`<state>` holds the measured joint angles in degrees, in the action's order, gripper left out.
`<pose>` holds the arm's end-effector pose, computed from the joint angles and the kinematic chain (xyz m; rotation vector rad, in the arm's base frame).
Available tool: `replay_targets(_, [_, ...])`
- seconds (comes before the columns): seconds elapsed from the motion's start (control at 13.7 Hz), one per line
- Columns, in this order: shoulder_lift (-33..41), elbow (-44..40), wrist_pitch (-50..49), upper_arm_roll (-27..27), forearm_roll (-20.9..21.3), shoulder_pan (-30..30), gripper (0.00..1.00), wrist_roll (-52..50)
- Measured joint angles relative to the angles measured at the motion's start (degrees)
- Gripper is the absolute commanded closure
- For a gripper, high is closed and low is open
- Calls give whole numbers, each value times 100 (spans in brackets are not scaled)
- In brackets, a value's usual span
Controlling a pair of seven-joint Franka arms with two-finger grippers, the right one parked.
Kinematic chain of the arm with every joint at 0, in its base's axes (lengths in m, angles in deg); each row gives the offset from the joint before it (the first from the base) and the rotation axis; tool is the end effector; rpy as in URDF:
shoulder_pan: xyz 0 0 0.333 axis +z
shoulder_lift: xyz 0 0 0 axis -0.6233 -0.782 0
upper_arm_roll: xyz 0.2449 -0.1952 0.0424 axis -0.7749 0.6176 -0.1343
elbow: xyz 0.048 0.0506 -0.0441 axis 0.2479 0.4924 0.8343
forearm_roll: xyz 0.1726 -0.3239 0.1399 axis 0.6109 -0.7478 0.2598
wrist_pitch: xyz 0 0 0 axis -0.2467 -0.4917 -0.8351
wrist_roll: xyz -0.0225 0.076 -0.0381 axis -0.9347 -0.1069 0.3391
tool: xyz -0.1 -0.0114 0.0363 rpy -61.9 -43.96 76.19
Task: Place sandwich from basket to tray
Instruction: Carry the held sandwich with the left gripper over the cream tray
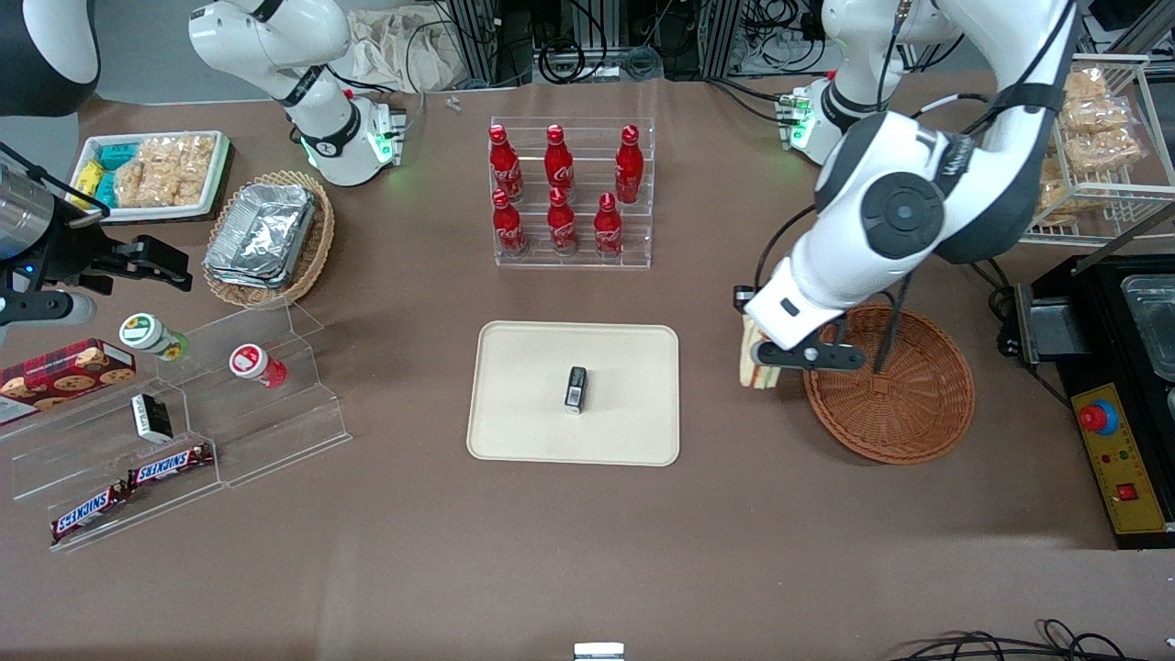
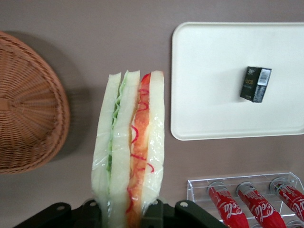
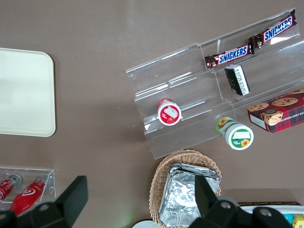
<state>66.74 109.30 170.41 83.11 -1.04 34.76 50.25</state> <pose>0.5539 -0.2889 0.4551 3.0545 -0.1079 -0.2148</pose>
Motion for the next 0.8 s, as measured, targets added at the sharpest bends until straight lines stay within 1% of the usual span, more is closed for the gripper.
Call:
replay_targets(0.15, [-184,-34,183,4,13,-252,100,-185])
replay_targets(0.44, [-713,-40,1135,5,44,-606,100,-425])
replay_targets(0.66, [-1306,-44,1865,3,341,-904,100,-772])
replay_targets(0.8, [-1703,-50,2280,1,757,-1033,100,-1242])
